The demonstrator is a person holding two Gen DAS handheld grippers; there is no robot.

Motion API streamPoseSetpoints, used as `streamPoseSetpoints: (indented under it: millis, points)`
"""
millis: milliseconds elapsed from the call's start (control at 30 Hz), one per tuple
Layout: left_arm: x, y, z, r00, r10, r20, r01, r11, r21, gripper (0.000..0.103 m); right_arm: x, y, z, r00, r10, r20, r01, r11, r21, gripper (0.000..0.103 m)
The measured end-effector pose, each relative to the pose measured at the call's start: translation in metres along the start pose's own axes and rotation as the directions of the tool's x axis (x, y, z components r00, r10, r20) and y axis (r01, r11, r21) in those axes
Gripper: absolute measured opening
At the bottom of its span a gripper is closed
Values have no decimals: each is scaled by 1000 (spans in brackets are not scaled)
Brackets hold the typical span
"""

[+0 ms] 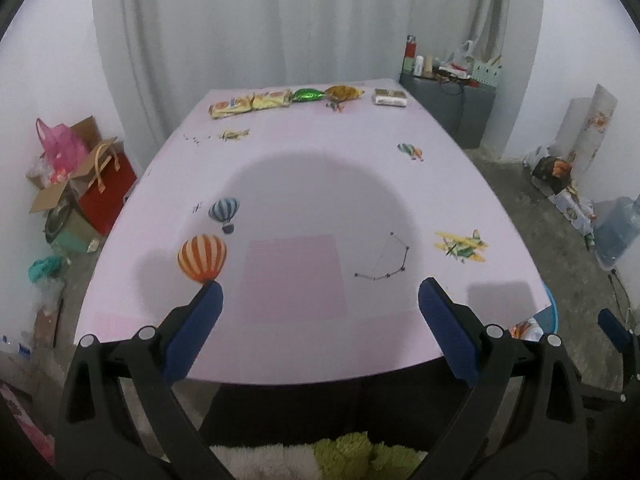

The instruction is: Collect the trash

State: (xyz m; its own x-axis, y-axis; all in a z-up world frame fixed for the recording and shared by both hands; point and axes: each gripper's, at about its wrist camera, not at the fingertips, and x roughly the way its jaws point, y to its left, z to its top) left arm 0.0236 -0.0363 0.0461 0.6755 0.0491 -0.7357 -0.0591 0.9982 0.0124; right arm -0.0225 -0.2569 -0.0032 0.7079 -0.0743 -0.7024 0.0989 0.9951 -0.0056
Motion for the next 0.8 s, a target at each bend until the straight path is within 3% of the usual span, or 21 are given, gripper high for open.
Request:
streamPoseSetpoints:
  millis: [267, 800]
  points:
    - [8, -8, -4, 999, 29, -44, -28, 999, 29, 94, 8, -3, -4, 1000, -14, -19, 14, 1000, -3, 96]
    - [12, -5, -2, 996, 65, -58, -64, 998, 25, 94, 14, 2, -5, 999, -14, -34, 14, 1000, 6, 96]
